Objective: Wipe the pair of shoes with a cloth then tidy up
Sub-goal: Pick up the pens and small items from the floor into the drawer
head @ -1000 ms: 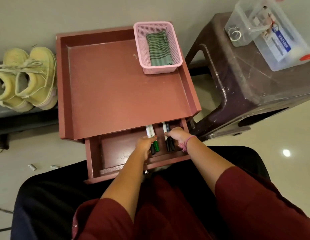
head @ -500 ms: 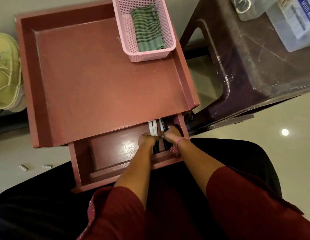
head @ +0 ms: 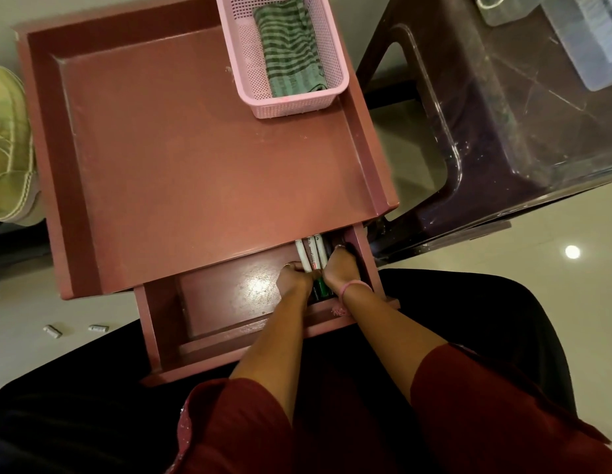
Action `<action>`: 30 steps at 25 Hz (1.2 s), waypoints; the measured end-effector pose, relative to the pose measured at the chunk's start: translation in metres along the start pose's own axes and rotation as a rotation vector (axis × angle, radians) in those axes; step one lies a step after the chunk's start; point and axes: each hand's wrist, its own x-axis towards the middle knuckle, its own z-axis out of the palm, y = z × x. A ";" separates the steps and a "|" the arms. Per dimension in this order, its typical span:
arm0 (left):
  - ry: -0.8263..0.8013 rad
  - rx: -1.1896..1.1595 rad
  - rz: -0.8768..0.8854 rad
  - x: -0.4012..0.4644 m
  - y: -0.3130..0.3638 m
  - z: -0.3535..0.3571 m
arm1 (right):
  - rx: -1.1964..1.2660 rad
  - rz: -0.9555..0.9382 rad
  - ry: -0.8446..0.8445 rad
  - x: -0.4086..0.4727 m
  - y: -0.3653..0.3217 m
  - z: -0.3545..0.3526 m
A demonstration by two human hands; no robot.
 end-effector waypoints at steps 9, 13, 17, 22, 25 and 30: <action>0.064 0.062 0.095 0.008 -0.006 -0.006 | -0.274 -0.149 0.050 -0.019 -0.003 -0.003; 0.035 -0.038 0.087 0.011 -0.011 -0.005 | -0.291 -0.170 -0.026 -0.027 -0.003 -0.017; -0.030 -0.156 0.074 0.014 -0.015 0.000 | -0.304 -0.239 -0.145 -0.036 0.012 -0.042; -0.144 -0.133 0.099 0.003 -0.010 0.008 | -0.274 -0.315 -0.124 -0.046 0.033 -0.071; -0.198 -0.076 0.132 -0.004 -0.004 0.014 | -0.220 -0.303 -0.073 -0.047 0.041 -0.079; -0.192 -0.043 0.153 -0.002 -0.003 0.014 | -0.139 -0.290 -0.047 -0.045 0.045 -0.079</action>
